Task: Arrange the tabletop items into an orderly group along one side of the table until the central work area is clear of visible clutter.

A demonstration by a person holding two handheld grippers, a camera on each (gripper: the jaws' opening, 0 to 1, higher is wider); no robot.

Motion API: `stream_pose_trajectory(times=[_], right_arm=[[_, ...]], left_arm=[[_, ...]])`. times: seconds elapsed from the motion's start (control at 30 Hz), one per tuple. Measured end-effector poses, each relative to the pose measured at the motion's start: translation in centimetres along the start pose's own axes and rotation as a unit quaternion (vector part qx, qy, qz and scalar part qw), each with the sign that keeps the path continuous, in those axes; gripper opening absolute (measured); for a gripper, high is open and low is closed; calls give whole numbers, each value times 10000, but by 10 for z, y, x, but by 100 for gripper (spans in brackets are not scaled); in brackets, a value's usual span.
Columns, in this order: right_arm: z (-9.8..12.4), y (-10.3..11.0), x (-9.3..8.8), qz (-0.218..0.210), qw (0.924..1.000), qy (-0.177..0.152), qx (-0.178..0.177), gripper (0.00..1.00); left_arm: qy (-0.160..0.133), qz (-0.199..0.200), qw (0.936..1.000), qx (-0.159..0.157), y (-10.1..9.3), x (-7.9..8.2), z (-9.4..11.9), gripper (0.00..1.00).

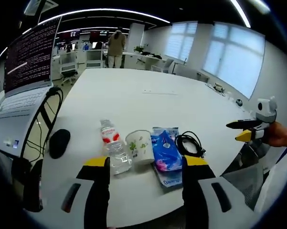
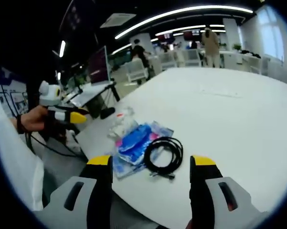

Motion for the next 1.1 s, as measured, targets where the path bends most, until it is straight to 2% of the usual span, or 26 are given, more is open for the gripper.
stream_pose_trajectory(times=[0.33, 0.6, 1.1], right_arm=[[5, -3, -5, -104, 9999, -83, -91, 63], [6, -1, -8, -142, 9998, -92, -99, 63], [3, 7, -15, -181, 9998, -70, -88, 62]], left_arm=[[66, 192, 9998, 25, 0, -6, 0, 59], [65, 76, 9999, -55, -1, -5, 3, 60], [47, 163, 9999, -33, 1, -14, 12, 58]])
Point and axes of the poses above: the point that each gripper's makers call its tool centre point, and the gripper's own axes: z roughly backward along the fingers, y roughly to its left, x roughly out of its top, the point moved 3 cm from there along z, roughly backward along the fingers, and after that the axes turned 14 degrees about -z, right-handed, at the moved point
